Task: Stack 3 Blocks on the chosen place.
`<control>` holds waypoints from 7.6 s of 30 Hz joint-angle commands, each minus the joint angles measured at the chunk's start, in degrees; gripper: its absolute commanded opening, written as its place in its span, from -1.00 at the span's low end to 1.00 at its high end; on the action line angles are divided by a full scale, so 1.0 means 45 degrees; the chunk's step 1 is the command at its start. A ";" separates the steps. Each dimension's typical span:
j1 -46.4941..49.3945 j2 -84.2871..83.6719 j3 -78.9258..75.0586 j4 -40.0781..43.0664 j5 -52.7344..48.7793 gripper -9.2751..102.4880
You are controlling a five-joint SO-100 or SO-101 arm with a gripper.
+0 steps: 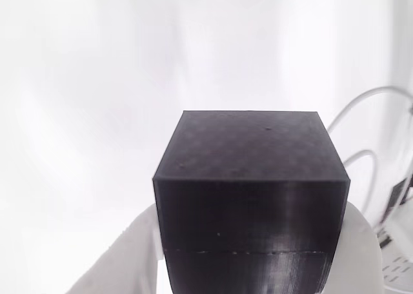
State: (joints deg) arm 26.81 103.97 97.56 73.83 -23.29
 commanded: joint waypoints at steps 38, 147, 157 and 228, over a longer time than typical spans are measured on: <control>-0.5039 0.7266 0.8379 -1.1113 -1.2070 -0.52; -0.4746 0.9375 1.6875 -2.1230 -1.5234 -0.28; -0.4688 0.9590 1.6914 -2.1777 -1.5234 -0.20; -0.5742 2.0605 1.8418 -0.6074 0.6348 -0.84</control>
State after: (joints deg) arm 1.85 195.73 178.07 45.09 5.01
